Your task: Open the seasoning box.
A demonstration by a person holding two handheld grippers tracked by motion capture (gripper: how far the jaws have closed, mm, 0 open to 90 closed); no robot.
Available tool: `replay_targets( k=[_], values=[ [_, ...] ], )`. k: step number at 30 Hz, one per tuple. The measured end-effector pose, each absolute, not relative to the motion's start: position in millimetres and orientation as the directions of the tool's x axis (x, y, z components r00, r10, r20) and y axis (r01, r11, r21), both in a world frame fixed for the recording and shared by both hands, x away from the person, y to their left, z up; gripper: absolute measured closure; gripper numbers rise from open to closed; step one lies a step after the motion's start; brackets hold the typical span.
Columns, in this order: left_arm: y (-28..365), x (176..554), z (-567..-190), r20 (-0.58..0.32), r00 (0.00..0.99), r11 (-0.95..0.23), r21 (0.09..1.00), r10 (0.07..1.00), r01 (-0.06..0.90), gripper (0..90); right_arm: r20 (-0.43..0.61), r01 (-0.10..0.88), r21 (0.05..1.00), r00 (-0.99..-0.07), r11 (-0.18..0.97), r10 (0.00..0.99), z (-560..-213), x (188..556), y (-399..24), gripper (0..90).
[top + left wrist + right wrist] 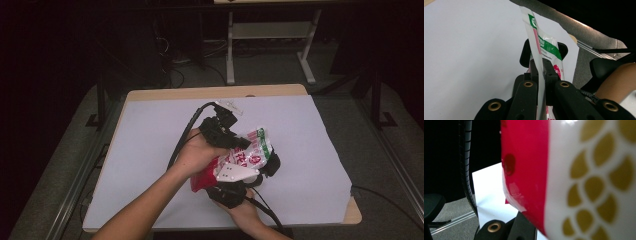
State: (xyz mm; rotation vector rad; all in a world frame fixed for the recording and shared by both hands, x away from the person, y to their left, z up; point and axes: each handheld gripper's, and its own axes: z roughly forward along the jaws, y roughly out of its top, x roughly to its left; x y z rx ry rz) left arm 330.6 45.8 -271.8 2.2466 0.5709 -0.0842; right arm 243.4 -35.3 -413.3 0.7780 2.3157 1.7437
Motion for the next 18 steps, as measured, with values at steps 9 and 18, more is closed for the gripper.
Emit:
replay_targets(
  k=[9, 18],
  values=[
    [45.1, 330.3, -272.2, -0.239, 0.895, -0.577, 0.695, 0.377, 0.429, 90.0, 0.191, 0.315, 0.929, -0.858, 0.194, 0.478, -413.2, 243.3, -35.3, 90.0],
    [44.8, 330.2, -272.1, -0.237, 0.896, -0.579, 0.694, 0.376, 0.427, 90.0, 0.192, 0.314, 0.93, -0.858, 0.189, 0.477, -413.0, 243.0, -35.2, 90.0]
  ],
)
